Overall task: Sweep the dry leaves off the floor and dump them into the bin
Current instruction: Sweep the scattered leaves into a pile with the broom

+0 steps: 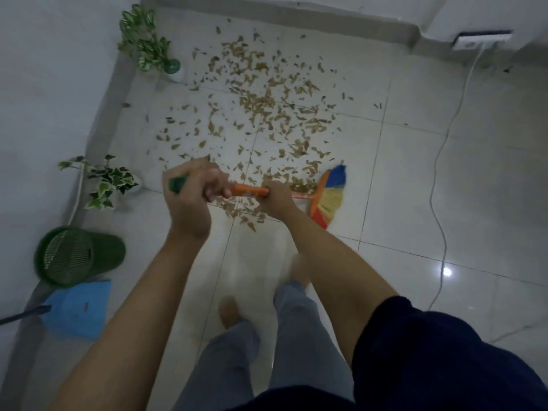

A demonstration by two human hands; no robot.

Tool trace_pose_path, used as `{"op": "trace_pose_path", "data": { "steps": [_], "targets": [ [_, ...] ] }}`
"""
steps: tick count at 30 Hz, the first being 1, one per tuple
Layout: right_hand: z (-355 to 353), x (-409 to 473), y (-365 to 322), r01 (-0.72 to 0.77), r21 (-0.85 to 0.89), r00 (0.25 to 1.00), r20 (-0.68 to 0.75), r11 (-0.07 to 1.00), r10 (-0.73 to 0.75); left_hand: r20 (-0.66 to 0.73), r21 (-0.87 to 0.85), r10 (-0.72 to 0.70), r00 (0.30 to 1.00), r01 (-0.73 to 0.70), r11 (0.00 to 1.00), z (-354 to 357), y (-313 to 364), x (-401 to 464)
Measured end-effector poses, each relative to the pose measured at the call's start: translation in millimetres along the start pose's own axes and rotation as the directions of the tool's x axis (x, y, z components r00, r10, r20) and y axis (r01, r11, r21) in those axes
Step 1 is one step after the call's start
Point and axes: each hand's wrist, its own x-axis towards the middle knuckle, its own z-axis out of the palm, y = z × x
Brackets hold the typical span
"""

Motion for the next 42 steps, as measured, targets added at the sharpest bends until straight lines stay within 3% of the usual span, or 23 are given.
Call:
{"op": "trace_pose_path", "data": {
  "steps": [4,7,11,17,25,30,36,42],
  "targets": [
    [-15,-5,-47,0.185,0.027,0.982,-0.029,0.982,-0.184,-0.038,-0.042,0.089,0.995,-0.091,0.995,-17,46,11],
    [-28,-15,-58,0.238,0.011,0.964,-0.126,0.971,-0.235,-0.071,-0.085,0.169,0.983,-0.175,0.981,-14,73,18],
    [-43,-28,-28,0.124,-0.087,0.969,-0.205,0.988,-0.14,0.014,-0.159,0.154,0.988,-0.15,0.976,9,71,16],
    [-34,-31,38,-0.032,-0.043,0.993,-0.111,0.999,0.027,0.119,-0.077,0.034,0.992,-0.025,0.997,45,23,-9],
    [-44,-11,-1,0.125,0.174,0.99,-0.08,0.977,-0.112,0.152,0.071,0.169,0.974,-0.181,0.981,67,48,7],
    [-85,-34,-4,0.179,0.223,0.967,-0.221,0.958,-0.129,0.138,-0.07,0.286,0.948,-0.279,0.958,82,82,24],
    [-117,-60,66,0.032,0.163,0.947,-0.32,0.986,0.023,0.196,-0.178,0.155,0.968,-0.121,0.977,123,55,24],
    [-106,-44,123,-0.099,0.011,0.973,-0.209,0.995,0.099,0.27,-0.066,-0.007,0.963,0.026,0.997,143,4,6]
  ]
}}
